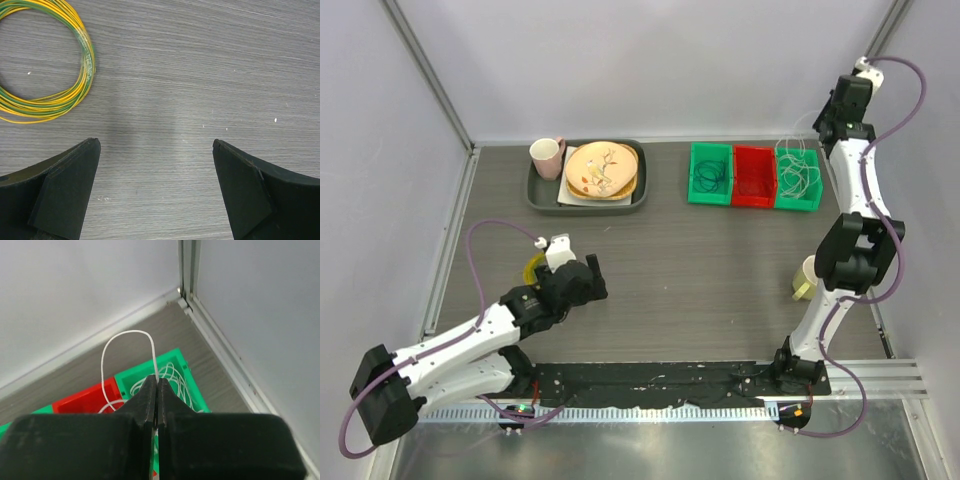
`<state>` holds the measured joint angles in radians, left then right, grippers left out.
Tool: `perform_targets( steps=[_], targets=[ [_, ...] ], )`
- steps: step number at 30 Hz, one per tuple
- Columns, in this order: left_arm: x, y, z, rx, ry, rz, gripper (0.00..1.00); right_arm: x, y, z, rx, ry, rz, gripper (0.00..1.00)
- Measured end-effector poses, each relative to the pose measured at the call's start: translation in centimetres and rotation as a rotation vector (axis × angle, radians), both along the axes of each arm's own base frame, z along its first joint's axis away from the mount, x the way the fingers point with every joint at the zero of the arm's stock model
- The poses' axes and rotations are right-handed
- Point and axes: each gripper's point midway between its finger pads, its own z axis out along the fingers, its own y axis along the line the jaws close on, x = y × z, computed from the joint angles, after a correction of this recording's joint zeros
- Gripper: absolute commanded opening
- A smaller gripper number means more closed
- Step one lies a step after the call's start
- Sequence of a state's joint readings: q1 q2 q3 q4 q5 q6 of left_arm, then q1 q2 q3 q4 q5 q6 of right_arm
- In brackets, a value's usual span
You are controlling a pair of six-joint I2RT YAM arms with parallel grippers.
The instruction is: Untangle the cables
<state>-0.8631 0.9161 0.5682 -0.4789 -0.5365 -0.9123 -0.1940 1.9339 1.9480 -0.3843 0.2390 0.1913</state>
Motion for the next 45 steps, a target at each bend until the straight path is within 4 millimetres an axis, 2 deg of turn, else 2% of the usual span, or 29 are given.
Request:
perform_targets(
  steps=[4, 7, 10, 12, 18, 22, 26, 32, 38, 45],
  targets=[
    [0.1, -0.1, 0.1, -0.009, -0.001, -0.002, 1.00, -0.1, -0.3, -5.6, 0.067, 0.088, -0.057, 0.01],
    [0.2, -0.1, 0.4, -0.019, -0.007, -0.002, 1.00, -0.4, -0.6, -8.8, 0.094, 0.141, -0.106, 0.01],
    [0.3, 0.0, 0.6, -0.030, -0.015, 0.002, 1.00, -0.9, -1.2, -11.1, 0.100, 0.183, -0.159, 0.01],
    [0.3, 0.2, 0.6, -0.034, -0.016, 0.004, 1.00, -1.1, -1.6, -12.0, 0.098, 0.200, -0.189, 0.01],
    [0.3, 0.5, 0.2, -0.026, -0.008, 0.003, 1.00, -2.2, -3.0, -13.5, 0.064, 0.246, -0.285, 0.01],
    [0.3, 0.6, 0.2, -0.024, -0.006, 0.004, 1.00, -3.9, -4.8, -14.2, -0.003, 0.293, -0.398, 0.01],
    [0.4, 0.6, 0.0, -0.021, 0.001, 0.005, 1.00, -5.3, -6.4, -13.5, -0.068, 0.312, -0.490, 0.01],
    [0.5, 0.4, -0.6, -0.015, 0.021, 0.003, 1.00, -5.8, -7.3, -12.5, -0.117, 0.317, -0.526, 0.01],
    [0.6, 0.3, -0.9, -0.015, 0.032, 0.001, 1.00, -5.3, -5.9, -13.0, -0.153, 0.356, -0.479, 0.01],
    [0.6, 0.4, -0.9, -0.022, 0.032, 0.003, 1.00, -3.8, -1.5, -16.4, -0.152, 0.438, -0.341, 0.02]
  ],
)
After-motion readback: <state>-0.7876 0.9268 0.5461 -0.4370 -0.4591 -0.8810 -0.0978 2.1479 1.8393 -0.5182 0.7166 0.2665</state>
